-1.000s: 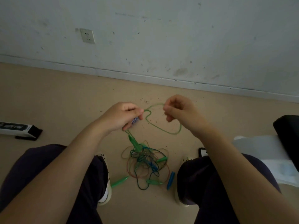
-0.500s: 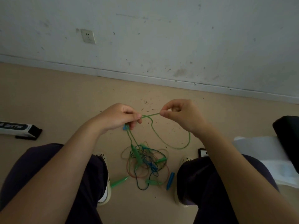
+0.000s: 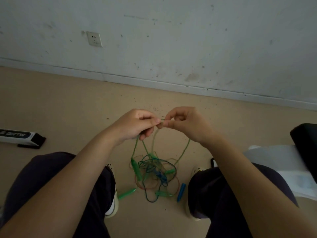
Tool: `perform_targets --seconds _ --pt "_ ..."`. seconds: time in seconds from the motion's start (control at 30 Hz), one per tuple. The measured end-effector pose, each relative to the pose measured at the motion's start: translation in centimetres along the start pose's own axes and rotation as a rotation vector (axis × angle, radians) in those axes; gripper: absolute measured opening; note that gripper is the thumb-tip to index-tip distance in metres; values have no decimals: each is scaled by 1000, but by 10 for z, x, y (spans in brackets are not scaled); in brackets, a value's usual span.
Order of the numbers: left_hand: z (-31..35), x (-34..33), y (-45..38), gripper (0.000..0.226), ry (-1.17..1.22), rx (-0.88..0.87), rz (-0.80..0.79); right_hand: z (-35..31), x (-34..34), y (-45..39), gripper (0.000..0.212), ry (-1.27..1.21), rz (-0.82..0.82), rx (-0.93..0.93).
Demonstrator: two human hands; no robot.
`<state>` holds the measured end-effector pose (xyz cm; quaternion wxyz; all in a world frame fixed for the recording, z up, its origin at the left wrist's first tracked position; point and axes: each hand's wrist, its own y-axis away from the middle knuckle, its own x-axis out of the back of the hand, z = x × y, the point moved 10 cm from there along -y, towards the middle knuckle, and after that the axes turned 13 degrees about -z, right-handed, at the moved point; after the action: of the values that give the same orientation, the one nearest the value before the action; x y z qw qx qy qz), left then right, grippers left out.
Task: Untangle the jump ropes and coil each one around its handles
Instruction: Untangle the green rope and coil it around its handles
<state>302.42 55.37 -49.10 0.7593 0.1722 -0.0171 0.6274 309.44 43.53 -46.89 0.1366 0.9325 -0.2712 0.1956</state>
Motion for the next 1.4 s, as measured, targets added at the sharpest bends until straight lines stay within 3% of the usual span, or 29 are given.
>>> perform_targets --seconds 0.13,0.2,0.33,0.5,0.63,0.73,0.83,0.9,1.03,1.17,1.4 --pt "-5 16 8 28 -19 44 -3 3 41 13 10 -93 298 55" --pt "-9 21 10 29 -29 64 2 11 59 19 11 -189 368 70" --pt "-9 17 9 26 3 38 31 8 41 12 9 -276 143 116" --pt "-4 -6 0 23 94 -12 7 6 -11 3 22 -213 -96 55" --pt "-3 -2 1 23 30 14 2 5 -4 1 17 -82 -46 38" --pt "-9 8 6 27 -36 91 -67 9 28 8 10 -78 112 29" --pt "-15 25 12 28 -62 122 -22 19 55 17 4 -134 245 27" --pt "-13 28 14 26 -44 88 23 19 53 17 2 -165 191 39" --pt "-5 5 7 23 8 22 22 8 11 10 21 -207 -36 56" --pt "3 -12 1 20 57 -19 -4 6 -15 2 23 -142 -77 50" --pt "4 26 11 22 -26 -1 109 16 49 15 19 -71 280 -1"
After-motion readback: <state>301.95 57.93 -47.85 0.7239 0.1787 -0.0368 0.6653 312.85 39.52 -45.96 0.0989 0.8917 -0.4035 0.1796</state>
